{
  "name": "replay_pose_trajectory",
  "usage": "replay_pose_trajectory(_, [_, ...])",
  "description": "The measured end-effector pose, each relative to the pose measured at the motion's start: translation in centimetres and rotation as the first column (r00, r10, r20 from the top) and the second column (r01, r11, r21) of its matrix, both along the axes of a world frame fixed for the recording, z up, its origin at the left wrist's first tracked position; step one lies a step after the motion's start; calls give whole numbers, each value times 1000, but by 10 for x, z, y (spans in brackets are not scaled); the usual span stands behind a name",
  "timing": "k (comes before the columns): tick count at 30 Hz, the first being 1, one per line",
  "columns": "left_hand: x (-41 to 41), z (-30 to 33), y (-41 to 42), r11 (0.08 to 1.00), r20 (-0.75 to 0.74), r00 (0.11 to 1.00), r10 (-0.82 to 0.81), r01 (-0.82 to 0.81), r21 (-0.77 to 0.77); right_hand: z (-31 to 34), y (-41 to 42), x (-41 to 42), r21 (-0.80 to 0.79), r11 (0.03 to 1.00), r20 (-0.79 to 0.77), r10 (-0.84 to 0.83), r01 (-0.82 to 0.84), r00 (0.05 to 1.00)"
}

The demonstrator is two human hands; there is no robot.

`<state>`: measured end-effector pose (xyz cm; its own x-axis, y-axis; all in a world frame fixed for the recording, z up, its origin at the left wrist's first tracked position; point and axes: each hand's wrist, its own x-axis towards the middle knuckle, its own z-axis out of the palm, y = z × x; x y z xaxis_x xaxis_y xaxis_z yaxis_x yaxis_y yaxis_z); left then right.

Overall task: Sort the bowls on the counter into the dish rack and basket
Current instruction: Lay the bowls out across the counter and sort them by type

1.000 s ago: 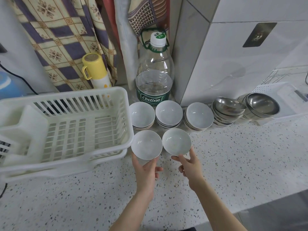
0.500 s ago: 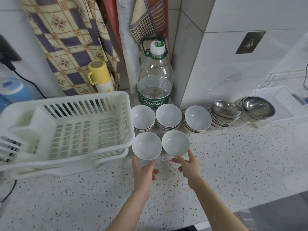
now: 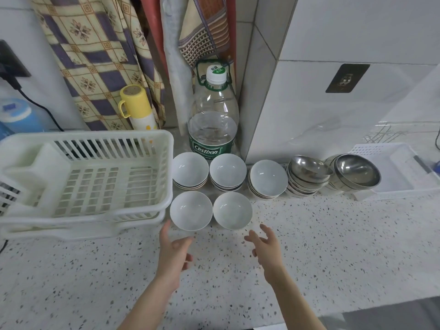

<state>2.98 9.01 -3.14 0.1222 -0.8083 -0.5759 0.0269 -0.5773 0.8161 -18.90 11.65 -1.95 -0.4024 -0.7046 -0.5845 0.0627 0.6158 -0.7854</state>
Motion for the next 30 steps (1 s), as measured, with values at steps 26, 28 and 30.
replay_pose_trajectory(26, [-56,19,-116,942,-138,932,335,-333,37,11,-127,22,-32,995,70,96,-94,993])
replay_pose_trajectory(28, [-54,16,-125,936,-123,928,353,-350,43,8,-134,24,-17,996,48,86,-86,995])
replay_pose_trajectory(30, [-54,13,-132,933,-112,926,361,-359,38,5,-138,26,-2,999,26,51,-51,998])
